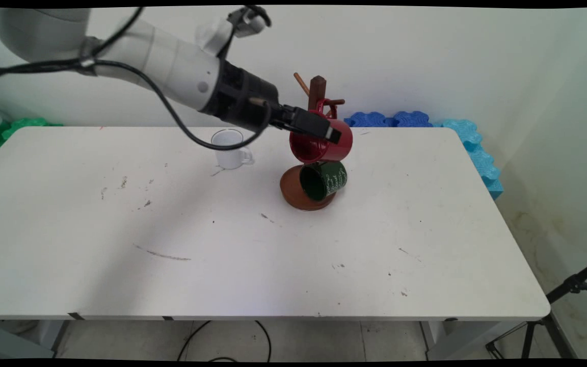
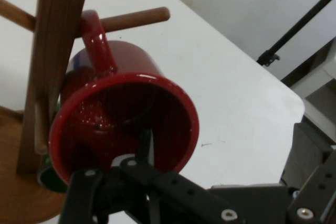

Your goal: Pick up the red mug from the rack, then place the picked object on the table

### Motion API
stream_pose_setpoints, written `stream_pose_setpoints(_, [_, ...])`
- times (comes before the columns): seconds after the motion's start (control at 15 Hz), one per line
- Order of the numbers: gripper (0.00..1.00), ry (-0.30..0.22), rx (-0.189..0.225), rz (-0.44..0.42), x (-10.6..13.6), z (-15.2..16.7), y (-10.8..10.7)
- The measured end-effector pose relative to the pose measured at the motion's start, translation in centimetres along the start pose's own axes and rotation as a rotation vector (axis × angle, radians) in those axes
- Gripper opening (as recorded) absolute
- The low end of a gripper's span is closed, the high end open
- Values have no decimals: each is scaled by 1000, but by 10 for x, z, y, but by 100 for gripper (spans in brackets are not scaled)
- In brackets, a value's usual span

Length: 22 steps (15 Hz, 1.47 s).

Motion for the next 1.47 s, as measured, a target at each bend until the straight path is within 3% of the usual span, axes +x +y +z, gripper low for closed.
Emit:
stream_pose_setpoints(0.4, [100,-17,41,-54,-5,34,-1])
stream_pose_setpoints(0.93, [100,-10,64,-90,-5,60,-2])
stream_pose_setpoints(1.0, [0,-9,69,-94,-5,62,-3])
stream_pose_setpoints(1.47, [0,8,58,-131,-5,66,1])
